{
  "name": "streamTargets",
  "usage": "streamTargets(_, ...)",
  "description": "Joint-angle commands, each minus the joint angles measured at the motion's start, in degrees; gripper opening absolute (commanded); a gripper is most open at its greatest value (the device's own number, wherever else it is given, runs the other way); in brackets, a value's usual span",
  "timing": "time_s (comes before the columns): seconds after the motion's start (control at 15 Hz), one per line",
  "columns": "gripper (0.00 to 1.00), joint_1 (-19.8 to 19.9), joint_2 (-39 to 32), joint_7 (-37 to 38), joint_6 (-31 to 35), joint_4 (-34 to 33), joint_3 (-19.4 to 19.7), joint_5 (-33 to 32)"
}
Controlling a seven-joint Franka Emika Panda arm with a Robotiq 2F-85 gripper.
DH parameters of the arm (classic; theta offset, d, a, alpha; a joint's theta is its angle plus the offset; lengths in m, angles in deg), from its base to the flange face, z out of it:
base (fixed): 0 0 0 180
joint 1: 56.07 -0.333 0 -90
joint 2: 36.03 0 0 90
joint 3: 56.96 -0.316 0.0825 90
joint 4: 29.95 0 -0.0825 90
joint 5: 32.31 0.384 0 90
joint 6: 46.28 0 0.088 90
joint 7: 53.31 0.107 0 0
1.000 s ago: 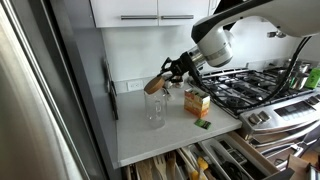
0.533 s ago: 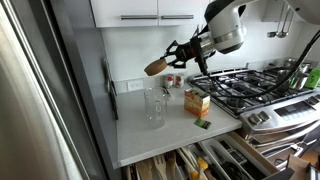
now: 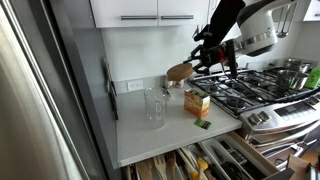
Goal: Take the lid off of the glass bottle
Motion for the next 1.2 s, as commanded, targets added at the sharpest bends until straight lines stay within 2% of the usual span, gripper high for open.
streamTargets(0.0,0.12,3.42,4.60,-0.62,-9.04,7.21,2.04,-3.21)
streamTargets(0.07,0.12,3.10,1.72,-0.38,-6.16,3.29,0.57,-1.47)
streamTargets(0.13,0.37,3.72,2.08,-0.56,-6.92,4.16,0.83,-1.65)
streamTargets(0.47,0.37,3.62,1.72,-0.58,-6.85,3.29,0.24,-1.66)
streamTargets(0.53,0.12,3.61,1.71,-0.58,-6.85,3.26,0.23,-1.66)
streamTargets(0.67,0.12,3.90,0.21,1.14,-8.30,3.81,0.79,-2.11)
streamTargets(1.13,0.12,5.06,-6.29,-0.08,0.96,8.67,0.22,-7.41)
